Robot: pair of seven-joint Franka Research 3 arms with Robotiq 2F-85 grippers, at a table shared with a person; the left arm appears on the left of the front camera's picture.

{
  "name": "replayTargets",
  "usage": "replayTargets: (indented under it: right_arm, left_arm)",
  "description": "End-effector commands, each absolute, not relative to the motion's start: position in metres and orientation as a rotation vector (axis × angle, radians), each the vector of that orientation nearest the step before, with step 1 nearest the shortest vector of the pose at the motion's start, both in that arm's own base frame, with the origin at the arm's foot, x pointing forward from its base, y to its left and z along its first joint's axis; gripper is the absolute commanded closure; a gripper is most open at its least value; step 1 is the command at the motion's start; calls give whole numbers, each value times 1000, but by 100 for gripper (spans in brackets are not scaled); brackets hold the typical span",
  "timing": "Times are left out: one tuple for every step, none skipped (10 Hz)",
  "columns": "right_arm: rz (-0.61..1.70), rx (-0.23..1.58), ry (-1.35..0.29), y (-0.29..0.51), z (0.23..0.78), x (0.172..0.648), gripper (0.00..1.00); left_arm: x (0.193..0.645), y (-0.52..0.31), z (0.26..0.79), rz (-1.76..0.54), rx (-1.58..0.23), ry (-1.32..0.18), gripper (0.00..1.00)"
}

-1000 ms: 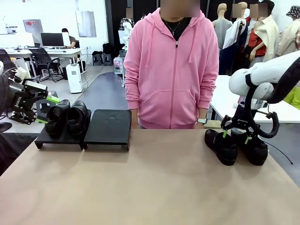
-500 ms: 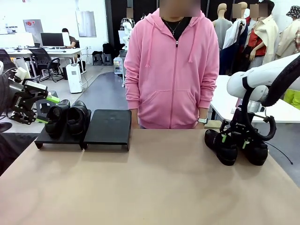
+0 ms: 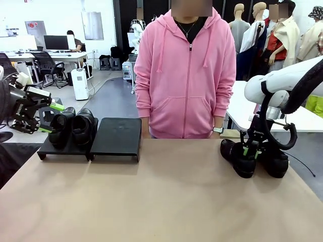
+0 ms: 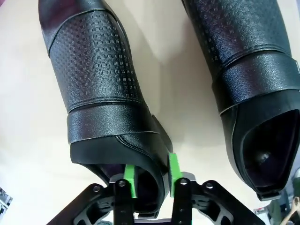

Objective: Organize the shoes by placing them on the stand.
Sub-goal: Pick up one Shoe and place it in the middle of the table.

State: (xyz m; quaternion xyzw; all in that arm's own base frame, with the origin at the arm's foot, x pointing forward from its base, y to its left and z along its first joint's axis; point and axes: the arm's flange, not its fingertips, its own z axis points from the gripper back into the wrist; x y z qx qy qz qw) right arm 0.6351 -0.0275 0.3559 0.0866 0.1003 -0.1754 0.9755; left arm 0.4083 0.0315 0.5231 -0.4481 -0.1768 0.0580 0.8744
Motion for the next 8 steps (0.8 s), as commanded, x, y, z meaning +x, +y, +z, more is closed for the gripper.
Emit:
replayTargets:
  right_arm:
    - [-352,175,204,-26,355,635,100]
    - [-348,171,206,-26,353,635,100]
    - [-342,165,210,-26,352,633,100]
    - [-341,158,213,-26,351,632,100]
    - [-332,169,206,-28,353,628,100]
    - [-318,183,194,-31,359,623,100]
    - [-269,206,176,-32,372,614,100]
    - [-196,260,162,-32,395,596,100]
  left_arm:
    - [407,33,524,109,-931,-365,0]
    - [407,33,524,109,-931,-365,0]
    - [407,33,524,109,-931,-365,0]
    - [407,33,524,109,-931,-365,0]
    - [407,33,524,109,-931,-365,0]
    - [407,33,524,109,-931,-365,0]
    - [407,33,524,109,-931,-365,0]
    - [407,33,524,109,-931,-365,0]
